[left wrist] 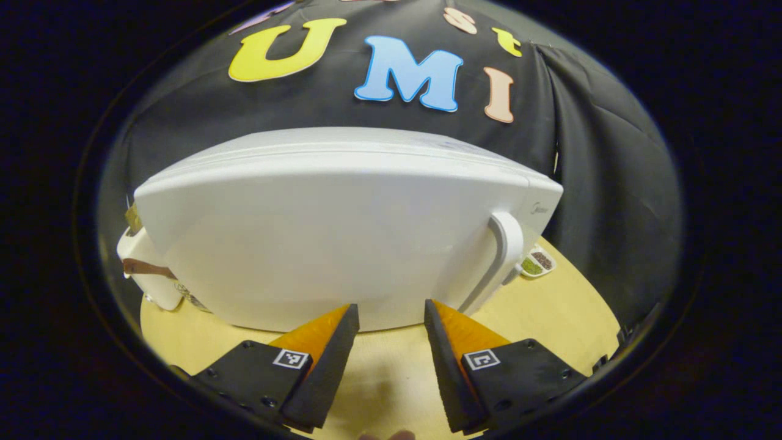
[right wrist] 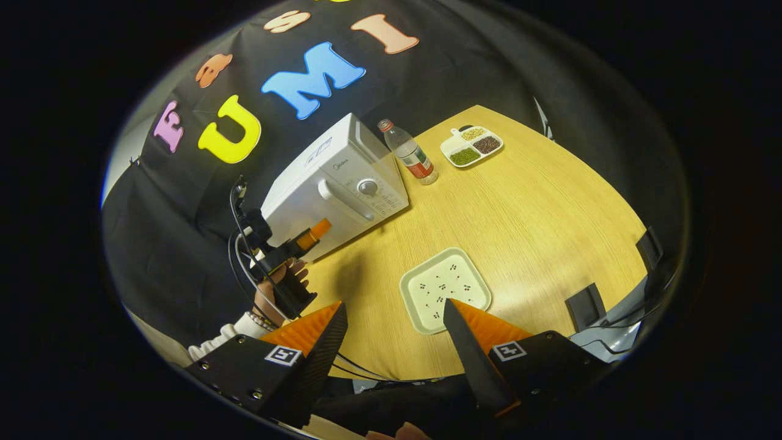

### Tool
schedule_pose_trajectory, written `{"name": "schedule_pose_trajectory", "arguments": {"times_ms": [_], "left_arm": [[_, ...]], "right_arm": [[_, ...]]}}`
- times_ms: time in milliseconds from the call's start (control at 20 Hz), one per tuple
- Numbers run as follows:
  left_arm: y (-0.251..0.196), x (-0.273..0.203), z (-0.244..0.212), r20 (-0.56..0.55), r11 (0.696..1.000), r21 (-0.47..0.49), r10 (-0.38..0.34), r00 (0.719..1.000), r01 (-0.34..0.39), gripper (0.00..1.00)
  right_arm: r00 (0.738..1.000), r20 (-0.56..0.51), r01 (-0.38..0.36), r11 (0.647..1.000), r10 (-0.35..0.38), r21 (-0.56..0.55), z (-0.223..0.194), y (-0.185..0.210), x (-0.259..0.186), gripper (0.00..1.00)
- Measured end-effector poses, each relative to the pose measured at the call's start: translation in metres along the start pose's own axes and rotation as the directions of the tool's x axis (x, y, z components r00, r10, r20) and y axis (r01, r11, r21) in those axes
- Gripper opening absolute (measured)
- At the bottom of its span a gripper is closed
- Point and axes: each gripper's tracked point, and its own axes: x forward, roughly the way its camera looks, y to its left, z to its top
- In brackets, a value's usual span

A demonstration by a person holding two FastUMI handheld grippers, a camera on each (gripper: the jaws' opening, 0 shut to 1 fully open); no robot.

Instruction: Open the microwave oven with the left hand, put the food in, and close the microwave oven.

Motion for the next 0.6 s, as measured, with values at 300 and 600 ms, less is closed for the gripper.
{"name": "schedule_pose_trajectory", "arguments": {"times_ms": [300,600], "left_arm": [[-0.02,-0.094,0.002,0.056,0.996,-0.068,0.064,0.996,-0.06,0.77],[-0.078,-0.226,0.0,0.135,0.983,-0.095,0.17,0.976,-0.158,0.77]], "right_arm": [[0.997,0.022,-0.066,0.994,0.068,-0.088,0.016,-0.009,-0.024,0.98],[0.981,0.087,-0.146,0.958,0.172,-0.248,0.052,-0.025,-0.075,0.98]]}}
